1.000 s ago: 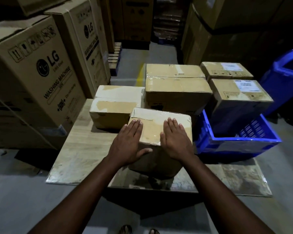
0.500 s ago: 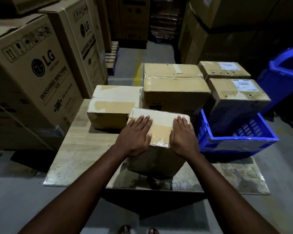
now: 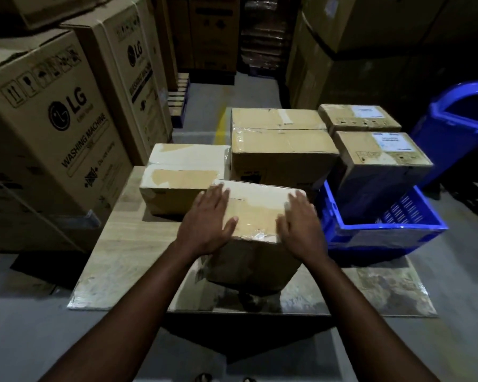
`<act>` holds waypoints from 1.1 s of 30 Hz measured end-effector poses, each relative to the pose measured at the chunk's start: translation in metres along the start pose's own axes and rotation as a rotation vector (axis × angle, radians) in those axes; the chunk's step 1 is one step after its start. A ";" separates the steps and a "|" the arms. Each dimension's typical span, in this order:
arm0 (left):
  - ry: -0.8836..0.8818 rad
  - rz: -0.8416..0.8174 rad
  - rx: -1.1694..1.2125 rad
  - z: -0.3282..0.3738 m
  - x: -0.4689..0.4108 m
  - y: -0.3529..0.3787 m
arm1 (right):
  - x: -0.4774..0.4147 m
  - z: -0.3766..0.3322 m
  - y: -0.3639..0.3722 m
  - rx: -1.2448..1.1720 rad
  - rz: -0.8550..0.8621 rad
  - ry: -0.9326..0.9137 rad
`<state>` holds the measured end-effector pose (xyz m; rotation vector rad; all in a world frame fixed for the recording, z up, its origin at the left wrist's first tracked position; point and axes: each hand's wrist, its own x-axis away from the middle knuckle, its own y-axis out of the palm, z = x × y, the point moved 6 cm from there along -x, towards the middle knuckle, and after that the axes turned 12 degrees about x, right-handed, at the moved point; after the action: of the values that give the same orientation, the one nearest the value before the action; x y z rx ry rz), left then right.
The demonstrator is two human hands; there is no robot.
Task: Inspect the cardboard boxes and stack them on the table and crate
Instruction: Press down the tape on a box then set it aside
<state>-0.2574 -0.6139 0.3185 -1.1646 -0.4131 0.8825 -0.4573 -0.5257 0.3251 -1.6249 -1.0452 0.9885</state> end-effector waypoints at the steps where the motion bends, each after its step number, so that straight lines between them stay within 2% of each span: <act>1: -0.073 0.036 0.070 -0.013 0.004 -0.001 | 0.006 0.015 -0.002 -0.091 0.027 0.137; 3: -0.197 0.039 0.327 -0.029 0.012 0.002 | 0.023 0.036 0.008 -0.410 -0.080 0.400; 5: -0.229 0.039 0.550 -0.028 0.019 0.007 | 0.035 0.035 0.022 -0.741 -0.181 0.523; 6: -0.234 0.052 0.582 -0.025 0.020 0.006 | 0.036 0.031 0.023 -0.820 -0.193 0.527; 10: -0.292 0.090 0.604 -0.034 0.022 -0.002 | 0.029 0.020 0.005 -0.870 -0.179 0.392; 13: -0.361 0.062 0.704 -0.043 0.028 0.004 | 0.018 0.009 -0.016 -0.837 -0.162 0.286; 16: -0.507 0.023 0.820 -0.045 0.035 0.022 | 0.007 -0.014 -0.032 -0.660 -0.180 0.176; 18: -0.618 -0.021 0.874 -0.048 0.039 0.035 | 0.005 -0.035 -0.031 -0.542 -0.260 0.128; 21: -0.690 -0.062 0.887 -0.051 0.043 0.045 | 0.010 -0.068 -0.021 -0.409 -0.268 -0.005; 25: -0.633 -0.052 0.879 -0.046 0.043 0.037 | 0.014 -0.097 0.003 -0.485 -0.293 -0.104; 31: -0.641 0.056 1.207 -0.072 0.039 0.017 | 0.015 -0.094 0.049 -0.232 -0.286 -0.152; 33: -0.606 0.084 1.218 -0.067 0.043 0.001 | 0.012 -0.080 0.059 -0.180 -0.294 -0.127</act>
<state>-0.1848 -0.6214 0.2858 0.2219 -0.2214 1.2735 -0.3675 -0.5480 0.2863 -1.5087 -1.4487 0.8268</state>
